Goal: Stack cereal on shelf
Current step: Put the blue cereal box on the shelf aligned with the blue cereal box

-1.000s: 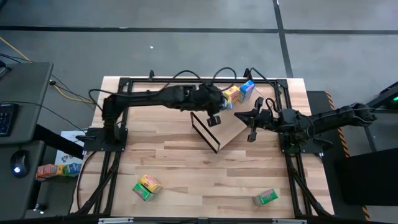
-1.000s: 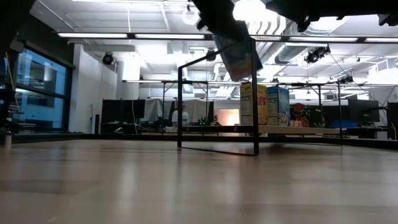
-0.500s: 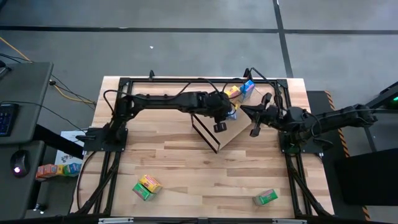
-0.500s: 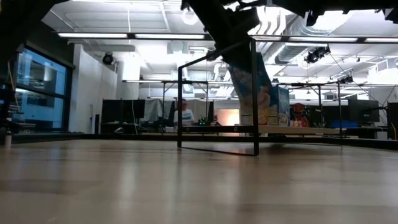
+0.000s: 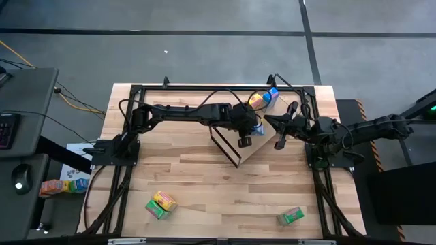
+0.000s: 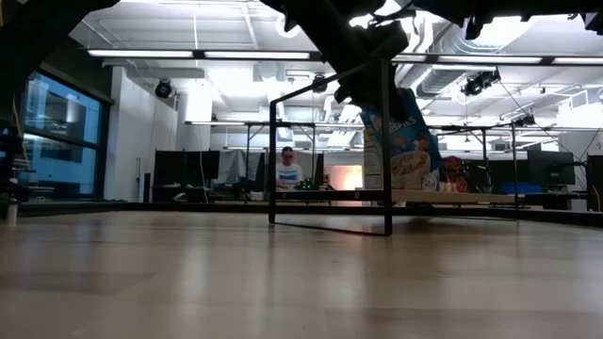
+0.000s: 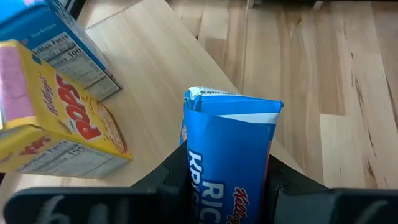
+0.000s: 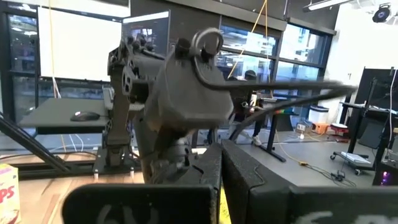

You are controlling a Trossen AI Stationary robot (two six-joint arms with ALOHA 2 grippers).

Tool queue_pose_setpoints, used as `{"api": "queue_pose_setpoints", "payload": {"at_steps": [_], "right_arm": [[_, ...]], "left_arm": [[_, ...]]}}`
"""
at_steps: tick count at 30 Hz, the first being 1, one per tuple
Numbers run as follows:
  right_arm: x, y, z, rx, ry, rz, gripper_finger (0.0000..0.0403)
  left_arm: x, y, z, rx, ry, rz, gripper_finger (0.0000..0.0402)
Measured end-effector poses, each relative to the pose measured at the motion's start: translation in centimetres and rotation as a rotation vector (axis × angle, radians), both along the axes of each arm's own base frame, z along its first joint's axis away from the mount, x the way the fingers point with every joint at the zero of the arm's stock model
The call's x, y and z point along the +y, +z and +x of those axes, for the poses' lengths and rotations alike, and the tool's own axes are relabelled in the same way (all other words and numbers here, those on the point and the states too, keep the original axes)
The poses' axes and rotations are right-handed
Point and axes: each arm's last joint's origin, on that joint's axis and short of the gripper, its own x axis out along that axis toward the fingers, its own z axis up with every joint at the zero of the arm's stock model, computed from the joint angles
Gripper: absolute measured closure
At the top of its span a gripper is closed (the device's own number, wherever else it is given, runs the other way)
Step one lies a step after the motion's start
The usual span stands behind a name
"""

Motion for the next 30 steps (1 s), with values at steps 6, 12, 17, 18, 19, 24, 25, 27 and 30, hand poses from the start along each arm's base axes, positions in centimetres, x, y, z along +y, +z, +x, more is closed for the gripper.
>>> {"api": "queue_pose_setpoints", "payload": {"at_steps": [6, 12, 17, 18, 19, 24, 25, 27, 30], "right_arm": [[0.00, 0.02, -0.02, -0.001, 0.001, 0.000, 0.0403], [0.00, 0.02, -0.02, -0.001, 0.001, 0.000, 0.0403], [0.00, 0.02, -0.02, -0.001, 0.002, 0.000, 0.0403], [0.00, 0.02, -0.02, -0.001, 0.002, 0.000, 0.0403], [0.01, 0.01, -0.01, -0.001, 0.003, 0.000, 0.0403], [0.01, -0.07, 0.01, 0.007, 0.002, -0.001, 0.0403], [0.01, -0.07, 0.01, 0.007, 0.002, -0.001, 0.0403], [0.01, -0.07, 0.01, 0.007, 0.002, -0.001, 0.0403], [0.01, -0.07, 0.01, 0.008, 0.002, -0.001, 0.0403]], "left_arm": [[-0.01, 0.02, 0.00, 0.001, -0.014, 0.008, 0.0297], [-0.01, 0.03, 0.01, 0.002, -0.019, 0.013, 0.0251], [0.03, 0.26, 0.23, -0.031, -0.019, 0.017, 0.0225], [0.04, 0.31, 0.28, -0.039, -0.019, 0.018, 0.0223], [0.04, 0.36, 0.32, -0.045, -0.020, 0.017, 0.0220], [0.00, 0.43, 0.40, -0.058, -0.031, 0.009, 0.0216], [0.00, 0.43, 0.40, -0.058, -0.031, 0.008, 0.0215], [0.00, 0.44, 0.41, -0.058, -0.030, 0.009, 0.0215], [0.04, 0.75, 0.25, -0.059, -0.020, 0.019, 0.0215]]}}
